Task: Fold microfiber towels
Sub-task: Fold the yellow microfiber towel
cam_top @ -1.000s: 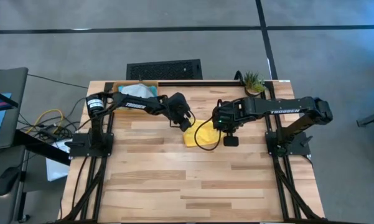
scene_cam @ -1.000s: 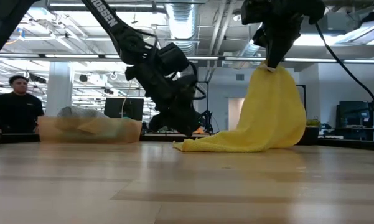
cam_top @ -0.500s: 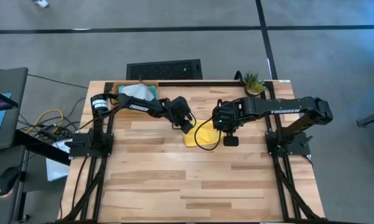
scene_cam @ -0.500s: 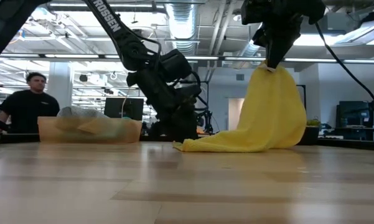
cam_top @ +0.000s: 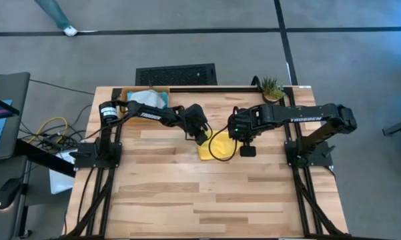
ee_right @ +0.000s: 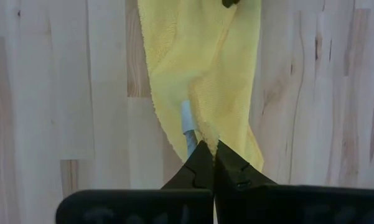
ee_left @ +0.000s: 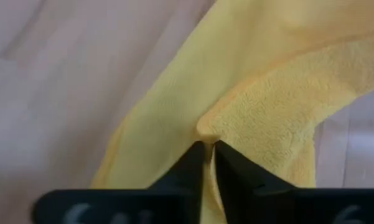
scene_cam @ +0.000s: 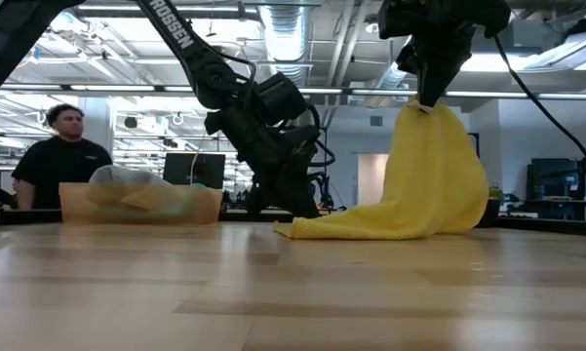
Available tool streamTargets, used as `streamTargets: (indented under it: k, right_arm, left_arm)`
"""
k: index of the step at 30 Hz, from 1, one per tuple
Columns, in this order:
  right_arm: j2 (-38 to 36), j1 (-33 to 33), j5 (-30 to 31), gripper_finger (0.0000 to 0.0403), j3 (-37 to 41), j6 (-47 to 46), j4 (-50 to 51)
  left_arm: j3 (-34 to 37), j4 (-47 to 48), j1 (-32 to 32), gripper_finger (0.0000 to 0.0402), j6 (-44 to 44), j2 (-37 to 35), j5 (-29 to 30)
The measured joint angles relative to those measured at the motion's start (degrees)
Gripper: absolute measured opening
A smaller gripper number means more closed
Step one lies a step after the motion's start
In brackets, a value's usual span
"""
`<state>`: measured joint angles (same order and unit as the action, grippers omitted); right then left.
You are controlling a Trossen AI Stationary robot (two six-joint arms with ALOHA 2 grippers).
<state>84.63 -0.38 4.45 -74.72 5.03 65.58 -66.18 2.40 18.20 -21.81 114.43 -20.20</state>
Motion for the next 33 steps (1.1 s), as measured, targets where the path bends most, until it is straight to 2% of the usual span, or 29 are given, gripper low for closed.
streamTargets:
  k: [2, 6, 17, 25, 33]
  right_arm:
    - [0.01, 0.00, 0.00, 0.0008, 0.00, -0.01, 0.00]
    - [0.00, 0.00, 0.00, 0.0008, 0.01, -0.01, 0.00]
    - [0.00, 0.00, 0.00, 0.0008, 0.01, -0.04, 0.61]
    - [0.01, -0.02, -0.04, 0.0013, 0.00, -0.54, 3.95]
    - [0.00, -0.01, -0.09, 0.0055, 0.00, -2.03, 4.44]
  left_arm:
    - [-0.83, 0.24, 0.00, 0.0009, 1.28, 0.00, -0.06]
    - [-3.77, 3.17, 0.00, 0.0004, 3.30, 0.00, -0.02]
    - [-12.61, 22.69, -1.15, 0.0000, 9.80, -0.02, 1.59]
    - [-17.88, 33.07, -5.88, 0.0000, 11.13, -0.02, 1.59]
    - [-21.49, 39.97, -12.18, 0.0000, 11.13, -0.04, 3.23]
